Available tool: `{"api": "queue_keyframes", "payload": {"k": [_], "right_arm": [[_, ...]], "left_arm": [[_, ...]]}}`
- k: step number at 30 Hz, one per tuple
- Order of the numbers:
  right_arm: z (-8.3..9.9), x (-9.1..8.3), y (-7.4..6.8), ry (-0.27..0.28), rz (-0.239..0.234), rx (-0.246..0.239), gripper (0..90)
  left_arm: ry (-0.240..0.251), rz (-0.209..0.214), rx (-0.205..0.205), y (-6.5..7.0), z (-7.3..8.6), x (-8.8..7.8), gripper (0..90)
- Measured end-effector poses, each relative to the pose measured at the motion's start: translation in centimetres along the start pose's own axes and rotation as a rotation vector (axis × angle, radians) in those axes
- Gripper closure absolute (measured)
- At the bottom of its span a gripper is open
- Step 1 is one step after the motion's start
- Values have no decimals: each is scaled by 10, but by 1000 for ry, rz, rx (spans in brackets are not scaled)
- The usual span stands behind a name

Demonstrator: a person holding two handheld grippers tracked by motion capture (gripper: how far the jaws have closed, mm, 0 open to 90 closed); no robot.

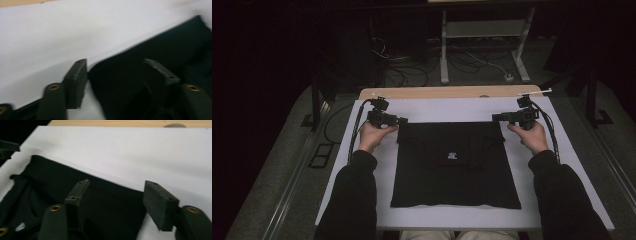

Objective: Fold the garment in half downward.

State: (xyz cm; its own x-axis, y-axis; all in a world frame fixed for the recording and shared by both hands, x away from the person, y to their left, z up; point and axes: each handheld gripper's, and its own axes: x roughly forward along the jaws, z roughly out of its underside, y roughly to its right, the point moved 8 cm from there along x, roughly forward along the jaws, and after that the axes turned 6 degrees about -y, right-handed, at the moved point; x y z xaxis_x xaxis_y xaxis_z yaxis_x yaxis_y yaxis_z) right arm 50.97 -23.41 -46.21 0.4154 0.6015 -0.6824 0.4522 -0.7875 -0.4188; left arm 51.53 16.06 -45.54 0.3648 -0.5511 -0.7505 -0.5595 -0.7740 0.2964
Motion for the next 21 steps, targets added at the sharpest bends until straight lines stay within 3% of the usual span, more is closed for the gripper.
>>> {"api": "queue_keyframes", "payload": {"k": [5, 8, 13, 16, 21], "right_arm": [[-2, -9, -11, 3, 15, -54, 125], [-2, -13, -20, 4, -6, -84, 21], [-1, -18, -34, 2, -26, -125, 0], [1, -21, -44, -2, -39, -152, 0], [4, -21, -55, -21, -53, -195, 0]], "left_arm": [[34, 70, 19, 11, -4, -8, 259], [32, 118, 31, 20, -5, -10, 154], [30, 179, 90, 38, -6, -11, 19], [20, 190, 129, 47, -6, -11, 0], [28, 217, 146, 60, -7, -11, 0]]}}
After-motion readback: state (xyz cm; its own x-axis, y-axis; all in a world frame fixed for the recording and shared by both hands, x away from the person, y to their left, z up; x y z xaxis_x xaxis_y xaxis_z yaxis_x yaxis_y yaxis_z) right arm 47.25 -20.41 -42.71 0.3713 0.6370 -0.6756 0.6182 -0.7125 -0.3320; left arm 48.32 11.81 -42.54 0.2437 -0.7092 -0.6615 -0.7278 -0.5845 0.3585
